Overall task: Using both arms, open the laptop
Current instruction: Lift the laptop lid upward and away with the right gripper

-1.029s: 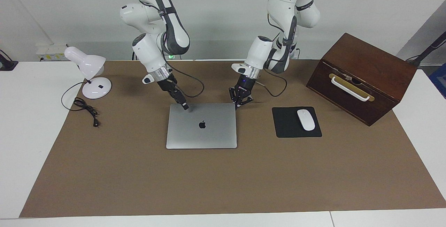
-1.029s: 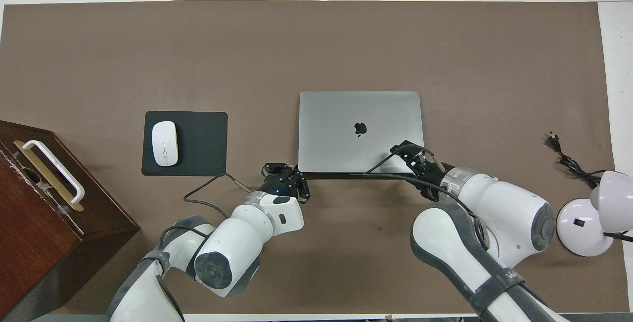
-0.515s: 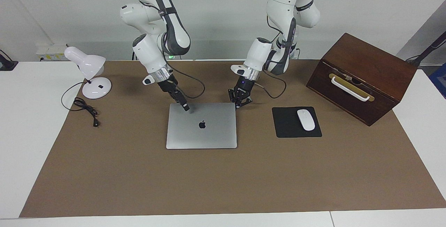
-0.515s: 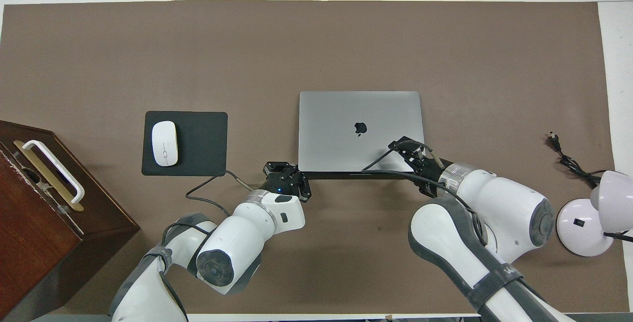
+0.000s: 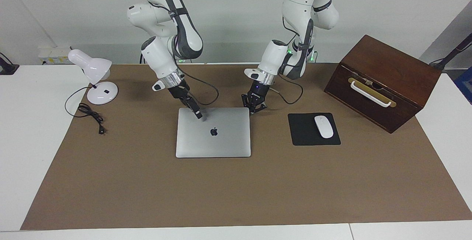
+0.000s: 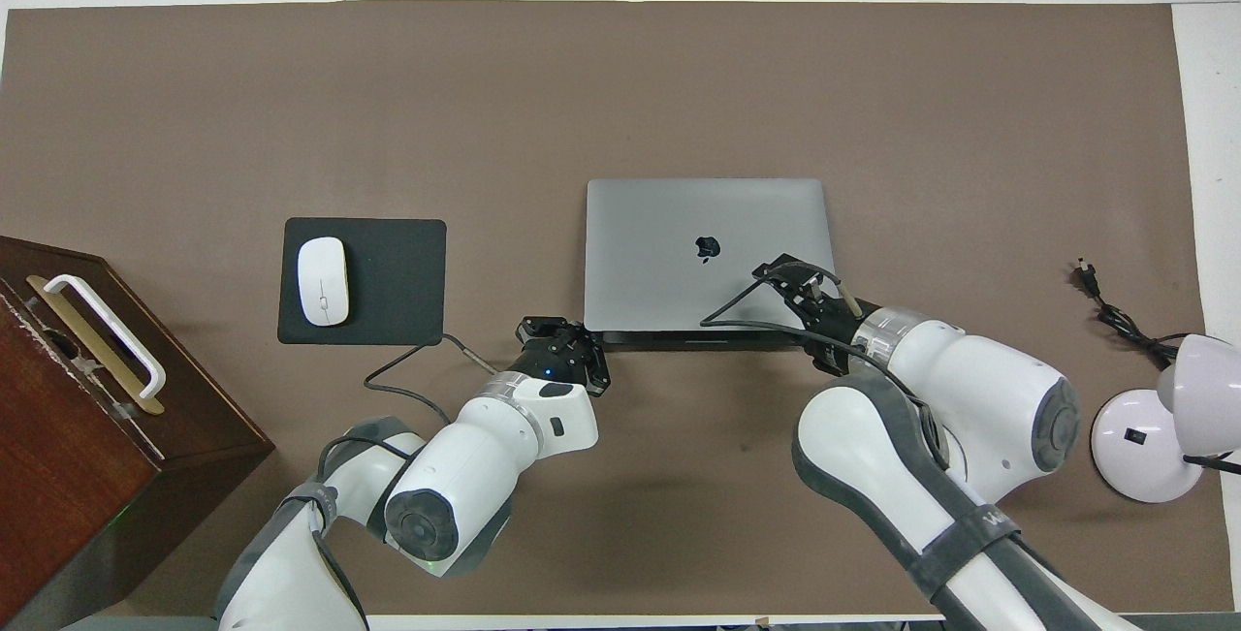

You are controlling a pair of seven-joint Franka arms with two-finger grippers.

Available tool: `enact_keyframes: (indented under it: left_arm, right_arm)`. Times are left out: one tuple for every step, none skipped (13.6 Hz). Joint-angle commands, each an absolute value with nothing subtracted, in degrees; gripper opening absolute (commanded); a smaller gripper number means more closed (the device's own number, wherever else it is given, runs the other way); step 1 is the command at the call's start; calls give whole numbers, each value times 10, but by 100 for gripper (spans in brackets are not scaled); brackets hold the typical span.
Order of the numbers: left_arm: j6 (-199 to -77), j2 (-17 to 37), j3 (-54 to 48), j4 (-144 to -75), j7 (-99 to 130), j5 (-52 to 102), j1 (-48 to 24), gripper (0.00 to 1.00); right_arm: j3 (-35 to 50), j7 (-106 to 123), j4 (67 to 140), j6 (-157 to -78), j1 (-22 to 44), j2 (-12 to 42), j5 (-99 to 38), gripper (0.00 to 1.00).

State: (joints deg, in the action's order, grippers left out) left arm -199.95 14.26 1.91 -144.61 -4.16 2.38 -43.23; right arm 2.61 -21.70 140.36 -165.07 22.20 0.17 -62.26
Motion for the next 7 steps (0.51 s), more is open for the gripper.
enact_keyframes:
  left_arm:
    - [-2009,171,25,-1433,-46,13,-432,0]
    - [-2009,171,25,-1433,-46,12,-432,0]
    - [-2010,171,25,-1433,-46,13,-432,0]
    - [-2009,171,25,-1433,-46,13,-432,0]
    - [-2009,171,25,-1433,-46,12,-432,0]
    - [-2009,171,25,-1433,-46,12,-432,0]
    - [-2009,171,25,-1433,-46,12,-433,0]
  right_arm:
    - [33,-198,1343,-1663,222,36,-650,100]
    - [34,-195,1326,-1667,222,45,-650,100]
    - [37,-193,1308,-1676,222,54,-650,100]
    - [37,-190,1288,-1682,224,63,-650,100]
    - [37,-190,1267,-1684,232,73,-649,100]
    - [36,-189,1246,-1685,233,83,-646,100]
    - [36,-187,1230,-1688,233,91,-641,100]
